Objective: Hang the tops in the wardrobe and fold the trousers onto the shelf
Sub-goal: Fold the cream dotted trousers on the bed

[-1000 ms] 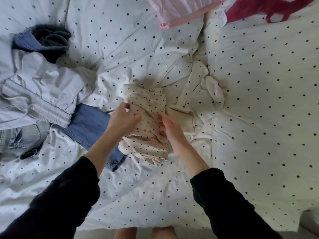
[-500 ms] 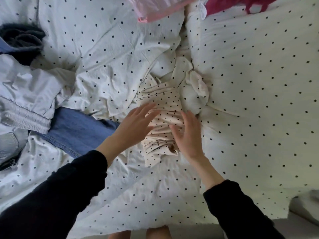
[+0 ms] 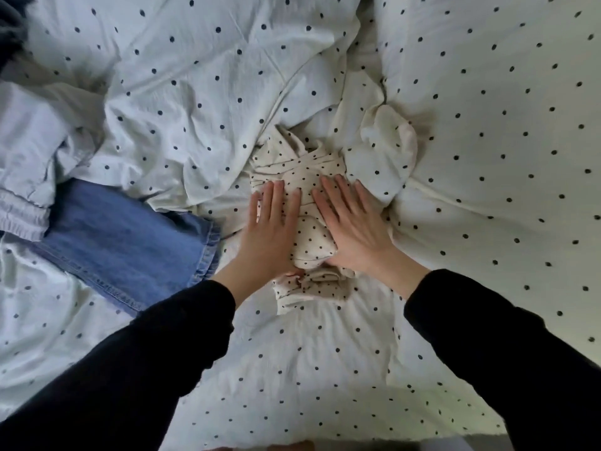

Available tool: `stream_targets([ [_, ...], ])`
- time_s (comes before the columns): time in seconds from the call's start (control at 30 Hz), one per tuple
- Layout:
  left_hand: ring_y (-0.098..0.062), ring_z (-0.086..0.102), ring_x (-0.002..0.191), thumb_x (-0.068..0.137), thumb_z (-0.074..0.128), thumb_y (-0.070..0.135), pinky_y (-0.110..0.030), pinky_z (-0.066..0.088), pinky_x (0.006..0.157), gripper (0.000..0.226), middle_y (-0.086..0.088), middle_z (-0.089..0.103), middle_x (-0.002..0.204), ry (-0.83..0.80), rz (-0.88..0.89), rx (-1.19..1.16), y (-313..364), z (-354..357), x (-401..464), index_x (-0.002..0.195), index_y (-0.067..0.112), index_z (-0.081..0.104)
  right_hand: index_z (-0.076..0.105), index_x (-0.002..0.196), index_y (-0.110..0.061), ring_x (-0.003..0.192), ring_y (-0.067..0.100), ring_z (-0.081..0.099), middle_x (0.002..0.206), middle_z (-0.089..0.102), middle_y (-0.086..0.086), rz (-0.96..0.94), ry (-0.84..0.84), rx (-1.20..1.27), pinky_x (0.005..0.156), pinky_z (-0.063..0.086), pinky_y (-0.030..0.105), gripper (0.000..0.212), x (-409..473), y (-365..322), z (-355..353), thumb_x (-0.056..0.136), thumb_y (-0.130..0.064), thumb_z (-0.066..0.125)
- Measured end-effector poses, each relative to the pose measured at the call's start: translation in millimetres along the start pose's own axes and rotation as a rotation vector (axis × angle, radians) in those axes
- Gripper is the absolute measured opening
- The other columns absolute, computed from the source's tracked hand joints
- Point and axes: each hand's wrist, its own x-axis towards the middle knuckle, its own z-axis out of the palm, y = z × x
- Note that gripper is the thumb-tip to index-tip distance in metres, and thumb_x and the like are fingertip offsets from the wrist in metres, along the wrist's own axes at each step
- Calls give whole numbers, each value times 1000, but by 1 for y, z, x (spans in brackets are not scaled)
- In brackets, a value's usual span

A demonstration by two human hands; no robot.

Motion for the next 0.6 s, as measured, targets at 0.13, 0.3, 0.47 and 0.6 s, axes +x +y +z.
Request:
stream_targets([
  [0.13, -40, 50, 120, 71, 74, 27, -48, 34, 106, 74, -26, 53, 127, 153, 24, 75, -9, 0, 18, 133, 1, 43, 52, 124, 0, 113, 39, 54, 122, 58, 21, 9, 179, 43, 107, 34, 51, 53, 15, -5, -3, 77, -20, 38],
  [0.3, -29, 62, 101, 81, 45, -2, -37, 33, 104, 39, -10, 64, 110, 156, 35, -13, -14, -47, 21, 120, 5, 49, 65, 85, -2, 65, 28, 63, 70, 66, 10, -48, 303, 96, 71, 53, 33, 38, 26, 2, -35, 49, 7, 60],
  [0.47, -25, 41, 131, 91, 48, 24, -42, 16, 117, 56, -12, 42, 141, 12, 10, -140, -5, -54, -4, 140, 9, 26, 64, 87, -4, 64, 26, 61, 71, 64, 8, -17, 183, 139, 63, 52, 31, 46, 15, -4, -56, 43, 3, 75],
  [0.6, -24, -18, 144, 82, 46, 68, -53, -1, 116, 106, -9, -23, 155, -140, 37, -141, -10, -27, -29, 146, 17, -22, 47, 131, -7, 114, 34, 56, 123, 58, 16, -69, 53, 182, 102, 41, 44, 92, -9, -4, -51, 52, -36, 84],
])
